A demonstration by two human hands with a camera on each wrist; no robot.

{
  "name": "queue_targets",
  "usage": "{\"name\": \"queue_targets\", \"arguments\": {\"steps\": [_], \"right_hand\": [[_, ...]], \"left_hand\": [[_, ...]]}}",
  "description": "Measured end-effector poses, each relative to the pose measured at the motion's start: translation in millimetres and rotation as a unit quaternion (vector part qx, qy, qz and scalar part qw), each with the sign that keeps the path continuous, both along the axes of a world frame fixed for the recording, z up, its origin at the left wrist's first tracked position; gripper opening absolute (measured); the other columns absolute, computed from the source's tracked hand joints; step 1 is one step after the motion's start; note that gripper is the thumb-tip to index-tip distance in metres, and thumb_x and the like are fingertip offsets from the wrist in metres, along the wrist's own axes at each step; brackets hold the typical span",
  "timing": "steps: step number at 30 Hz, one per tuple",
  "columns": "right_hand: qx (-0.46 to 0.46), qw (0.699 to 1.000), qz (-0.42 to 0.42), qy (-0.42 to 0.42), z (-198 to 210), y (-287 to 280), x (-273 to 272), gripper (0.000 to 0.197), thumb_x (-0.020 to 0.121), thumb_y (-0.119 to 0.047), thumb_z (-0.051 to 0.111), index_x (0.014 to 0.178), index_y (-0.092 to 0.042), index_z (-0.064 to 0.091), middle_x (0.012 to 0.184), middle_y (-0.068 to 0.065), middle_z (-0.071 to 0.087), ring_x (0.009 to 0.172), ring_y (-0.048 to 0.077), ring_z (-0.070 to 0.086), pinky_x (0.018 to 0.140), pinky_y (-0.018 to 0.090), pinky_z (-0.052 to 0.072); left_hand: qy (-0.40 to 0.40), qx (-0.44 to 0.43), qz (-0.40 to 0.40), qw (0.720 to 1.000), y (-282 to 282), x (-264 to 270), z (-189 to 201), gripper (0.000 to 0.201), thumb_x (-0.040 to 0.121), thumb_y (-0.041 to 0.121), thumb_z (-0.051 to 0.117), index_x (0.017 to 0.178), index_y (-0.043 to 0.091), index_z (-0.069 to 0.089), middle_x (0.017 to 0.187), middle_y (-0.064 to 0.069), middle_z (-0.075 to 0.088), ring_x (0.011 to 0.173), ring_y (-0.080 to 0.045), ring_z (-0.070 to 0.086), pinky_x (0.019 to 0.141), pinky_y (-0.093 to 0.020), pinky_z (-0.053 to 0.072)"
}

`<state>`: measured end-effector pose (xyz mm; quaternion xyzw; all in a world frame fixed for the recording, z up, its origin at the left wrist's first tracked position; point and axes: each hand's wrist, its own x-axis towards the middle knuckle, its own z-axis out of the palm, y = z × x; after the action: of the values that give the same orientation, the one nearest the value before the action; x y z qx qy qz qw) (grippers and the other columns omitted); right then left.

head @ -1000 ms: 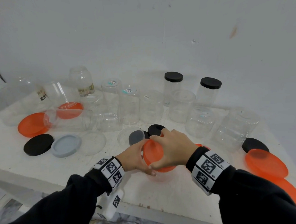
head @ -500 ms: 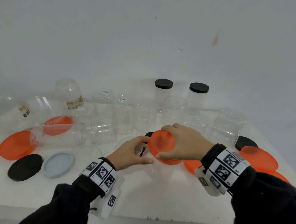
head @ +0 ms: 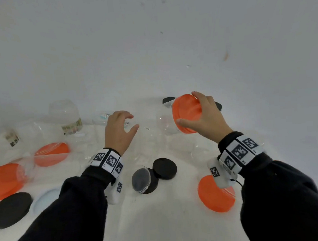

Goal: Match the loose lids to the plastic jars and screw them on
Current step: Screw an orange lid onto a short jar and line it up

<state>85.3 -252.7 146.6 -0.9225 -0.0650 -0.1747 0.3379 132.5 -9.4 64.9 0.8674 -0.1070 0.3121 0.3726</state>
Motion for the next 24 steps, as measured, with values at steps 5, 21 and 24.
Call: {"name": "queue_targets", "arguments": {"steps": [5,21,24], "right_hand": [[0.030,0.999,0.026,-0.005,8,3,48,0.087,0.068,-0.038,0.079,0.140,-0.024,0.031,0.133,0.005,0.033,0.119,0.024,0.042,0.097,0.034,0.039],[-0.083,0.985,0.144,0.039,-1,43,167,0.090,0.067,-0.042,0.080,0.141,-0.025,0.031,0.139,0.005,0.031,0.123,0.027,0.039,0.100,0.042,0.040],[-0.138,0.976,0.161,0.050,-8,55,184,0.092,0.065,-0.042,0.080,0.141,-0.024,0.031,0.140,0.007,0.031,0.124,0.029,0.038,0.099,0.045,0.041]], "left_hand": [[0.027,0.054,0.039,0.997,-8,30,-4,0.044,0.078,0.028,0.073,0.115,0.008,0.060,0.132,-0.008,0.051,0.124,-0.026,0.043,0.105,-0.042,0.034],[0.019,0.129,0.099,0.987,-12,51,-33,0.046,0.076,0.048,0.044,0.103,0.018,0.067,0.110,-0.001,0.066,0.105,-0.026,0.060,0.091,-0.052,0.044],[0.021,0.130,0.098,0.986,-12,51,-34,0.046,0.077,0.048,0.043,0.104,0.018,0.067,0.112,-0.001,0.065,0.108,-0.026,0.059,0.092,-0.051,0.043]]}}
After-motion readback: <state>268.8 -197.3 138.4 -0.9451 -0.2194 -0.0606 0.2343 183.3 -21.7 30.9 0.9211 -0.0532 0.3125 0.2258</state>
